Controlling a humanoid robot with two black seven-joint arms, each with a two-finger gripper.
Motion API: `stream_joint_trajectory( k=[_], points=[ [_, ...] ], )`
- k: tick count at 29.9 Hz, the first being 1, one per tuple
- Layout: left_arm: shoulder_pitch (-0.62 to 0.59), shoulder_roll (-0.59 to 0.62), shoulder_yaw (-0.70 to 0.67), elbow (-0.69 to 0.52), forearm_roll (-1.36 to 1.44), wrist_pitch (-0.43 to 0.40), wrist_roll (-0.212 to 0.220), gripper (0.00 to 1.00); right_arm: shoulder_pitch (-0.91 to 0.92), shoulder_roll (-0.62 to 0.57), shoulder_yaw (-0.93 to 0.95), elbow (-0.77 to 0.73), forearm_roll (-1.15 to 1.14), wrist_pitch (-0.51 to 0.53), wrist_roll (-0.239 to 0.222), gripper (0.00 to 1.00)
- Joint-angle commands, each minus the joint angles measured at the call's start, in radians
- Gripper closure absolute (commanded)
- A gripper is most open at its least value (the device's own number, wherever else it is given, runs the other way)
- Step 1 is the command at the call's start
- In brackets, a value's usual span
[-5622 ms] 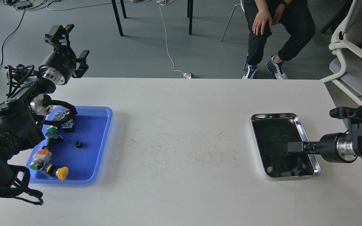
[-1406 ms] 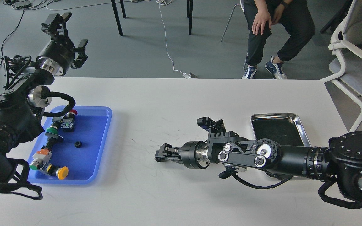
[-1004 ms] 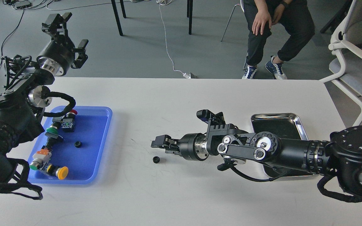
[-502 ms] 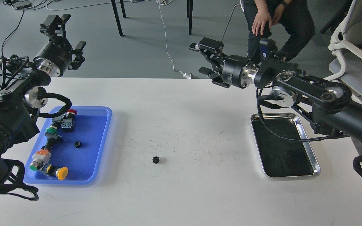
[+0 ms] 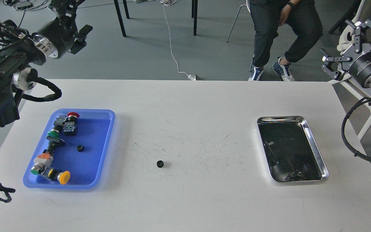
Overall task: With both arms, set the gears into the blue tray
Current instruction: 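Retract the right arm and reach the left gripper toward the black part, then grasp the second black part with the left gripper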
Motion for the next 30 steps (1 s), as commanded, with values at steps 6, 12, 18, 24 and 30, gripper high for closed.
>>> stream_joint_trajectory(
  k=[6,12,18,24,30],
  points=[
    [-0.028,0.230,-0.006,-0.740,0.450,0.165,0.011,0.02,-0.020,-0.007,0.019,0.004,0.014,0.025,0.015,0.06],
    [0.052,0.325,0.023,-1.141,0.866,0.363,0.072,0.02,-0.062,-0.046,0.021,0.005,0.014,0.025,0.017,0.06],
    [0.187,0.316,0.038,-1.171,1.351,0.418,0.083,0.03,-0.158,-0.060,0.027,0.002,0.016,0.025,0.046,0.06],
    [0.322,0.195,0.029,-1.137,1.726,0.464,0.086,0.03,-0.229,-0.059,0.044,0.007,0.034,0.025,0.061,0.06],
    [0.402,0.115,0.037,-0.993,1.888,0.485,0.075,0.05,-0.234,-0.050,0.045,0.008,0.035,0.025,0.063,0.06]
  ],
)
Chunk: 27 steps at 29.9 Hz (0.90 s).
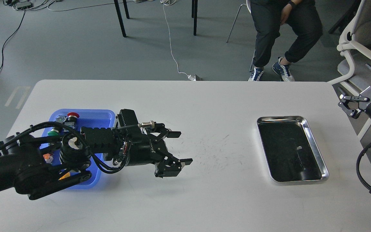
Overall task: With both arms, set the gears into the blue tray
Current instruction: 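Grasp the second black part with the left gripper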
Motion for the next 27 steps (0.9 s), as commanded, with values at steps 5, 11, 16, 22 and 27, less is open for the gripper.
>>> stream_joint_trajectory(
  k=[5,11,16,22,27],
  points=[
    [0.087,-0.035,0.002,0.157,0.103,0.067,-0.010,0.06,-0.001,0.007,0.009,0.001,0.001,0.000,0.001,0.06],
    [0.145,-0.035,-0.002,0.203,0.103,0.099,-0.012,0.10,-0.001,0.011,0.011,0.014,-0.001,0.000,0.001,0.06],
    [0.164,-0.032,-0.004,0.208,0.103,0.106,-0.012,0.18,0.001,0.011,0.011,0.015,-0.001,0.000,0.001,0.06],
    [0.171,-0.032,-0.004,0.243,0.103,0.111,-0.012,0.47,0.001,0.010,0.009,0.018,-0.001,0.000,0.001,0.06],
    [0.190,-0.026,-0.004,0.246,0.103,0.110,-0.012,0.62,0.002,0.010,0.009,0.021,-0.001,0.000,0.001,0.06]
  ],
)
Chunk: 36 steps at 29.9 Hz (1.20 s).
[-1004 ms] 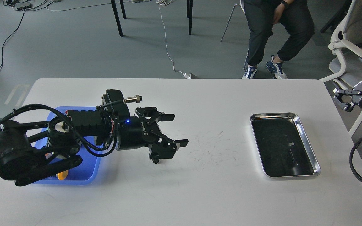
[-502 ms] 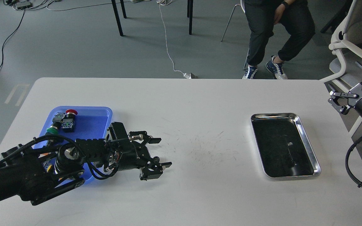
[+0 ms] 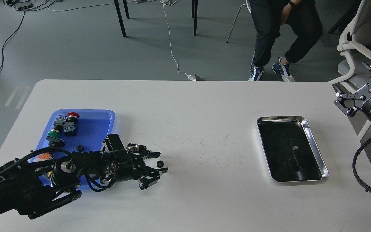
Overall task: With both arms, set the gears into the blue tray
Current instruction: 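Grasp the second black part with the left gripper, then carry the black part into the blue tray and release it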
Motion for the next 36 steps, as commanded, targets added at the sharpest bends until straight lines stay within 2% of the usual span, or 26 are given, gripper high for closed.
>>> stream_joint_trajectory(
  k=[1,3,6,12,15,18,22,25,27,29,36],
  points=[
    [0.014,0.005,0.001,0.002,0.000,-0.003,0.000,0.68,0.001,-0.001,0.000,0.002,0.000,0.000,0.000,0.06],
    [0.019,0.010,0.001,0.002,0.000,-0.003,0.000,0.79,0.001,-0.001,0.000,0.002,0.000,0.000,0.000,0.06],
    [0.019,0.022,-0.005,-0.004,0.000,-0.001,0.000,0.87,0.001,-0.001,0.000,0.003,0.000,0.000,0.000,0.06],
    [-0.001,0.116,-0.075,-0.119,0.000,-0.003,-0.002,0.92,0.004,-0.001,0.000,0.005,0.000,0.000,-0.001,0.06],
    [-0.027,0.234,-0.123,-0.217,0.000,-0.004,-0.012,0.92,0.008,-0.003,0.000,0.005,0.000,0.000,-0.001,0.06],
    [-0.061,0.373,-0.160,-0.253,-0.065,0.003,-0.038,0.92,0.011,-0.003,0.000,0.006,0.000,0.000,-0.001,0.06],
    [-0.055,0.517,-0.178,-0.228,-0.203,0.034,-0.110,0.91,0.013,-0.006,-0.002,0.028,-0.002,0.000,-0.001,0.06],
    [-0.018,0.570,-0.155,-0.160,-0.252,0.114,-0.145,0.91,0.013,-0.006,-0.002,0.031,-0.002,0.000,-0.001,0.06],
    [0.049,0.576,-0.131,-0.110,-0.261,0.196,-0.145,0.91,0.013,-0.006,0.000,0.032,0.000,0.000,-0.001,0.06],
    [0.101,0.573,-0.121,-0.072,-0.267,0.246,-0.145,0.91,0.013,-0.006,0.000,0.031,-0.002,0.000,-0.001,0.06],
    [0.226,0.504,-0.120,-0.023,-0.269,0.321,-0.145,0.91,0.014,-0.010,-0.002,0.046,-0.002,0.000,-0.001,0.06]
  ],
)
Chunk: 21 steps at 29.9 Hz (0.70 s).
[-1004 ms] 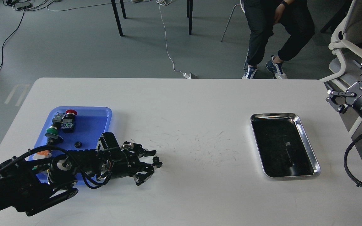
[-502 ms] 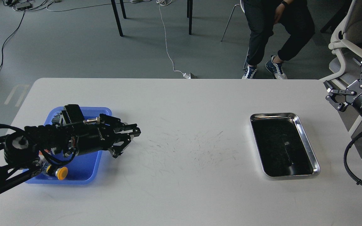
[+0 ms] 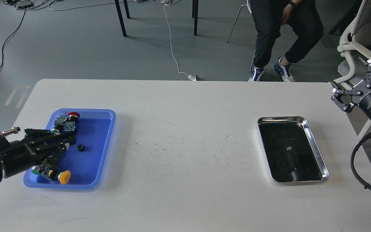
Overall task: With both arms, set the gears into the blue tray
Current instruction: 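Carry the black part into the blue tray and release it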
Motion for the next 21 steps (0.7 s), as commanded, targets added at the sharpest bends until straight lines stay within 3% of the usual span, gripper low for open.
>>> stream_joint_trajectory(
  k=[1,13,21],
  points=[
    [0.045,-0.056,0.000,0.036,0.001,0.021,0.000,0.91,0.000,-0.001,0.000,0.008,0.000,0.000,-0.001,0.06],
    [0.057,-0.151,0.002,0.145,0.003,0.032,0.000,0.89,0.000,-0.002,-0.002,0.008,0.000,0.000,-0.001,0.06],
    [0.057,-0.171,0.002,0.183,0.001,0.032,0.000,0.65,0.000,-0.002,0.000,0.008,0.000,0.000,-0.001,0.06]
  ],
)
